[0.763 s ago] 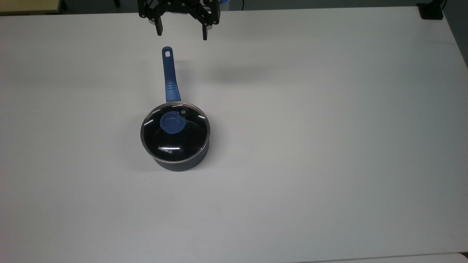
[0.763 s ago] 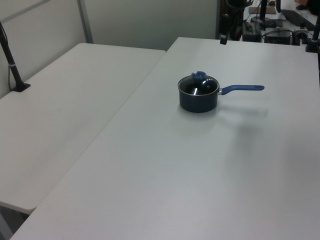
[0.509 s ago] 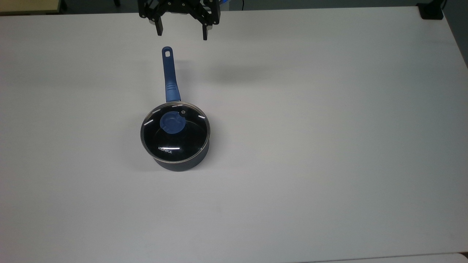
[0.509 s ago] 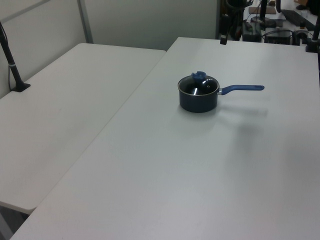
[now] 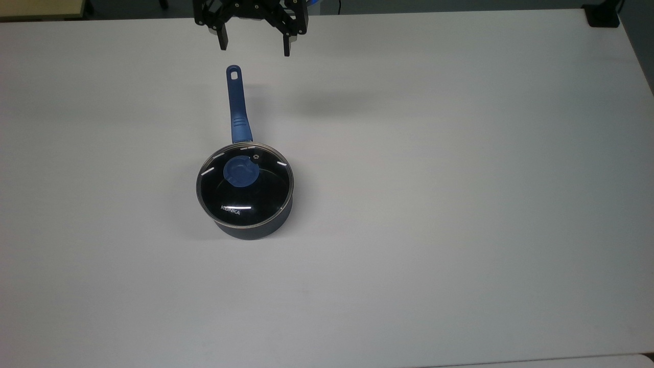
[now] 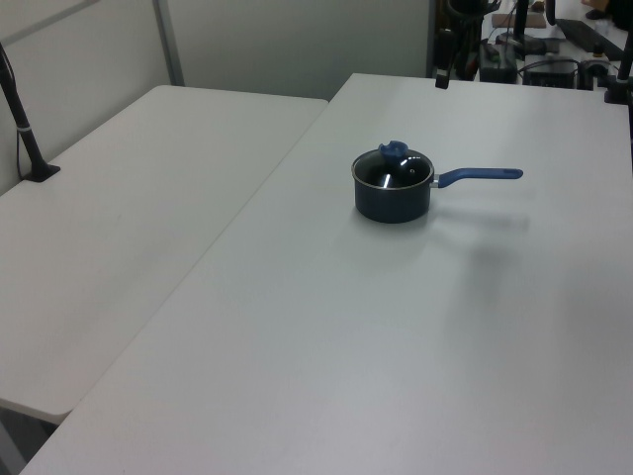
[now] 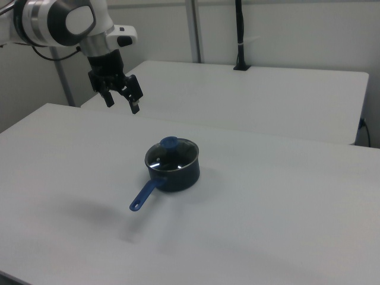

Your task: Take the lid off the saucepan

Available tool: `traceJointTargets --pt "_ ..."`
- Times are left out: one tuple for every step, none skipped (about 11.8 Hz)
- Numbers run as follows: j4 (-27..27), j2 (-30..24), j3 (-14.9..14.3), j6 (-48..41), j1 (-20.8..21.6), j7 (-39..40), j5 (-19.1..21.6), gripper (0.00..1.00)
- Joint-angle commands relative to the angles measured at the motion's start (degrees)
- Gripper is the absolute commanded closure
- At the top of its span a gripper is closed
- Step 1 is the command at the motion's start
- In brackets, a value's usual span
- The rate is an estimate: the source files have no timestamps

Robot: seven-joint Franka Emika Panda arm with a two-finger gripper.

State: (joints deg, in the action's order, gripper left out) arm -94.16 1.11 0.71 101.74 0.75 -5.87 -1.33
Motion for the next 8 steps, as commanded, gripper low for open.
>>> traceJointTargets --pt "-1.38 1.33 -1.06 0.56 -0.04 13.87 -0.51 0.00" --pt "-1.38 3.00 -1.06 2.30 -0.22 19.17 -1.73 0.00" --pt "-1.20 5.11 -1.06 4.93 -0.13 19.58 -3.31 0.00" --pt "-0.24 7.30 -1.15 6.61 -0.22 19.49 -3.67 0.00" --pt "1.68 10.28 -1.24 7.67 -0.31 17.66 -3.50 0.00" --pt "3.61 12.84 -1.24 9.16 -0.31 14.86 -3.68 0.00" --pt "3.72 14.86 -1.24 12.31 -0.39 12.31 -3.76 0.00" --pt "3.72 16.71 -1.24 16.17 -0.31 10.02 -3.85 0.00"
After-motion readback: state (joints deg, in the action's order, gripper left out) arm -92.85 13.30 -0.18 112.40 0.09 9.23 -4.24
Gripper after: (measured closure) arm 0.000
